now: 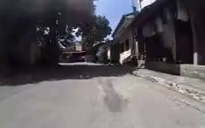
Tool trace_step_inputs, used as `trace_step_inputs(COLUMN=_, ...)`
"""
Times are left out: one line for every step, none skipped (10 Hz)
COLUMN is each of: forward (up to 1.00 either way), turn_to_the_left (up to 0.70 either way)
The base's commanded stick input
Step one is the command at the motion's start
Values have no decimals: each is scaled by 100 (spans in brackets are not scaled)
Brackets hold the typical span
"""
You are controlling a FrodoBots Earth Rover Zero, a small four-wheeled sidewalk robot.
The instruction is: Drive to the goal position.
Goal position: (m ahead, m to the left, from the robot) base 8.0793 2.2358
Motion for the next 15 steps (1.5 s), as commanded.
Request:
trace_step_inputs(forward=85, turn_to_the_left=0)
trace_step_inputs(forward=85, turn_to_the_left=0)
trace_step_inputs(forward=85, turn_to_the_left=0)
trace_step_inputs(forward=85, turn_to_the_left=0)
trace_step_inputs(forward=85, turn_to_the_left=0)
trace_step_inputs(forward=85, turn_to_the_left=0)
trace_step_inputs(forward=85, turn_to_the_left=0)
trace_step_inputs(forward=85, turn_to_the_left=0)
trace_step_inputs(forward=85, turn_to_the_left=0)
trace_step_inputs(forward=85, turn_to_the_left=0)
trace_step_inputs(forward=85, turn_to_the_left=0)
trace_step_inputs(forward=85, turn_to_the_left=0)
trace_step_inputs(forward=85, turn_to_the_left=0)
trace_step_inputs(forward=85, turn_to_the_left=0)
trace_step_inputs(forward=85, turn_to_the_left=0)
